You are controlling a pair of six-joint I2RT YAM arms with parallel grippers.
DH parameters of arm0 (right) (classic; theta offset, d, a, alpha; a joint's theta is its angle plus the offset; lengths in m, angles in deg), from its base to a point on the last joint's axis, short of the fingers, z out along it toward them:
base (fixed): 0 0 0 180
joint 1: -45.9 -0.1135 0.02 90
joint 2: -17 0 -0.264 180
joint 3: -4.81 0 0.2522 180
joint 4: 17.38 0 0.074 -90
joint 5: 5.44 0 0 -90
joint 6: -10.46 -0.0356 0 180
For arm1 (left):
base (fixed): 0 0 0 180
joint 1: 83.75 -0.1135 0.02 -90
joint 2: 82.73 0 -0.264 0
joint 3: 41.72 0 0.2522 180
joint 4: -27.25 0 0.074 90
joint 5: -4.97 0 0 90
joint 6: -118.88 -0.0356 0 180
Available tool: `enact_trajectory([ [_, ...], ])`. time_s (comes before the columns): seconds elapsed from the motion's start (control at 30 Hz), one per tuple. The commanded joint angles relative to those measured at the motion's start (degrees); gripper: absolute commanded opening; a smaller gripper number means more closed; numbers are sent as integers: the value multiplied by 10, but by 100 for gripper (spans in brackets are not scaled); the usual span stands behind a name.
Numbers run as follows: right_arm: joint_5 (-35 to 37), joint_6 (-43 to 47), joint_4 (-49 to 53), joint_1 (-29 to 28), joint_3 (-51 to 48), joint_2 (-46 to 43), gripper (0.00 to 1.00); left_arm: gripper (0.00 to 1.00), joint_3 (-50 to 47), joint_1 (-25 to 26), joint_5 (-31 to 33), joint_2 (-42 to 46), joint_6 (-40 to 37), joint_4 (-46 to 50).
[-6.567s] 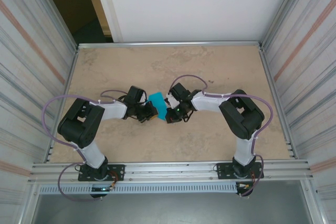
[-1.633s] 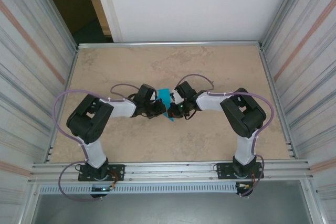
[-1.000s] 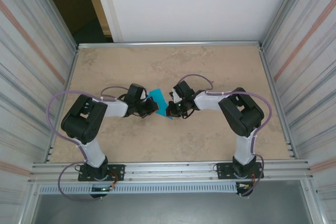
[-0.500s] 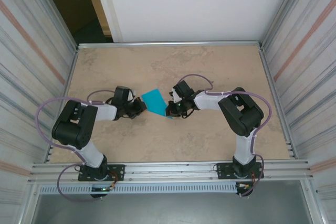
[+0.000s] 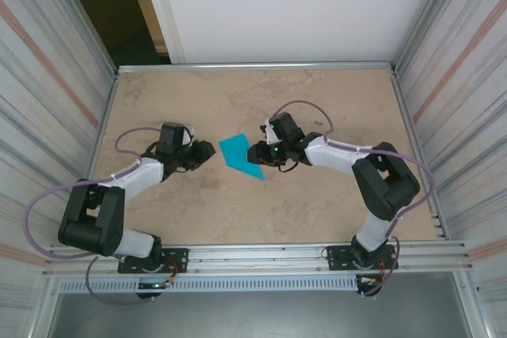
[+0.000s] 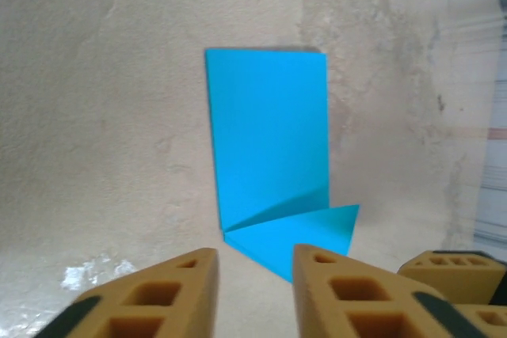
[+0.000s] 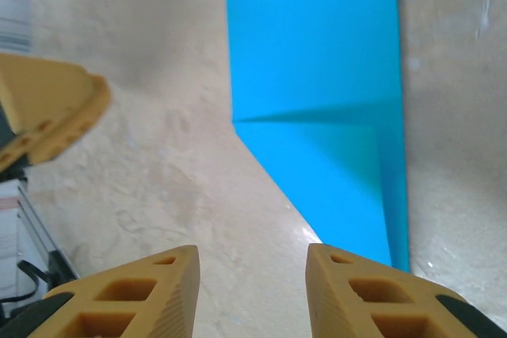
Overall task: Fold a paper plane with a square sheet of paper (pick it up from the middle)
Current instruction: Third fold the triangle at the center of the table, then fourth fold the wing at the center of the table.
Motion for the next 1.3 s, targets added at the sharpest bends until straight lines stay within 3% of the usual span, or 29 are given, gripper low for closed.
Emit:
enact_trajectory([
  [0.0,8,24,7,5,-1,6,40,39,-10,2,-39,8,25,-9],
  [0.27,5,22,30,-4,47,75,33,44,-34,38,-80,-35,95,-98],
  [0.8,-3,3,18,20,32,127,19,40,5,62,-70,-121,143,-98],
  [0.9,-3,3,18,22,30,130,18,34,14,62,-72,-132,142,-95],
  [1.27,-1,2,14,27,19,132,16,34,27,62,-45,-152,146,-70],
])
